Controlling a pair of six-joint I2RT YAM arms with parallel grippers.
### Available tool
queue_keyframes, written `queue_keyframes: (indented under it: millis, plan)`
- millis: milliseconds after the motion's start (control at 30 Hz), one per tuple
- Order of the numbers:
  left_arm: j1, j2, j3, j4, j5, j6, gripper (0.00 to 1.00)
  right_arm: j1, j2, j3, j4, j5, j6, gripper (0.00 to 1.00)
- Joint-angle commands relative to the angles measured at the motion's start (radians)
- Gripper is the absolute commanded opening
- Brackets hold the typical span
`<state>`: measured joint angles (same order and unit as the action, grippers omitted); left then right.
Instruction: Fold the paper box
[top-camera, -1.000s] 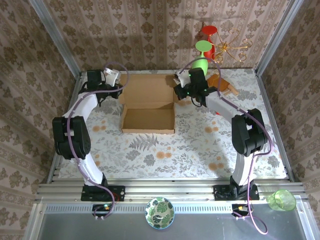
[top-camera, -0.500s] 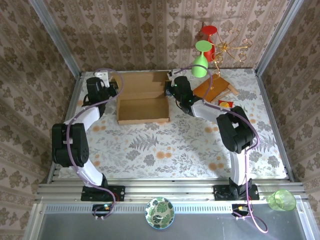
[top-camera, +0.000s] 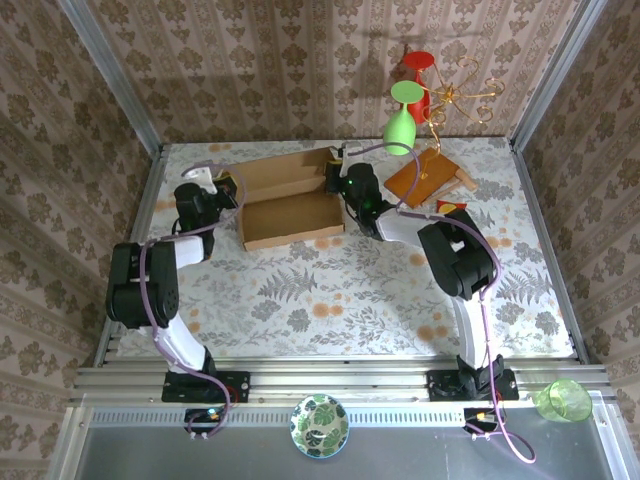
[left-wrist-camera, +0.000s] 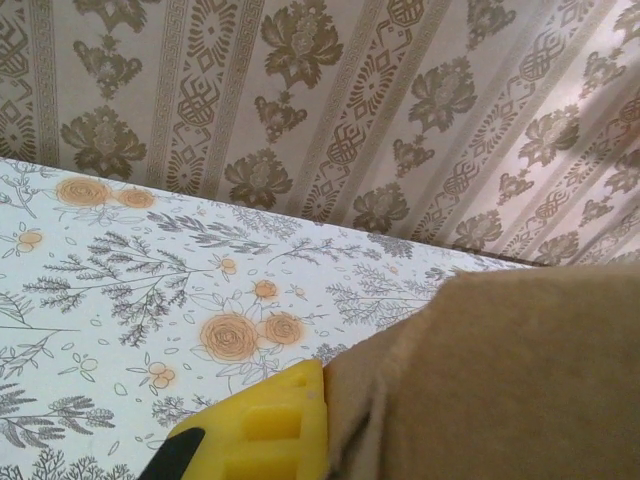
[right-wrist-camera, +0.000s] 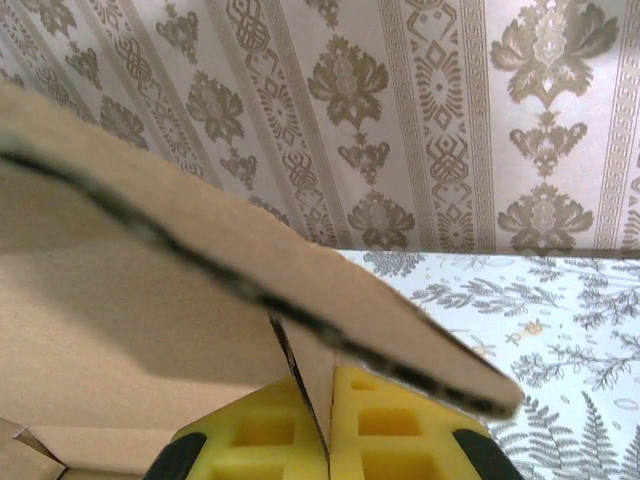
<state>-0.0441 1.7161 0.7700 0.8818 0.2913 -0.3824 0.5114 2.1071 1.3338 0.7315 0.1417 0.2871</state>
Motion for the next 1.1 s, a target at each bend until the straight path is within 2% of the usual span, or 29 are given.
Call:
queue_keyframes:
  millis: [0,367,600,967,1067]
  plan:
    - [-0.004,0.013,-0.059,0.193,0.029,-0.081,0.00,0.015,0.018,-0.052,0.117,-0.025,-0.002,0.00]
    - [-0.081,0.058,-0.185,0.400,-0.076,-0.136,0.00,0.013,-0.018,-0.175,0.133,-0.027,-0.002,0.00]
    - [-0.110,0.074,-0.245,0.413,-0.104,-0.139,0.02,0.009,-0.038,-0.236,0.125,-0.004,0.023,0.05]
    - [-0.144,0.077,-0.297,0.410,-0.151,-0.117,0.01,0.010,-0.131,-0.252,-0.059,0.028,0.116,0.23]
    - [-0.146,0.079,-0.301,0.409,-0.153,-0.111,0.01,0.011,-0.167,-0.255,-0.094,0.031,0.150,0.31]
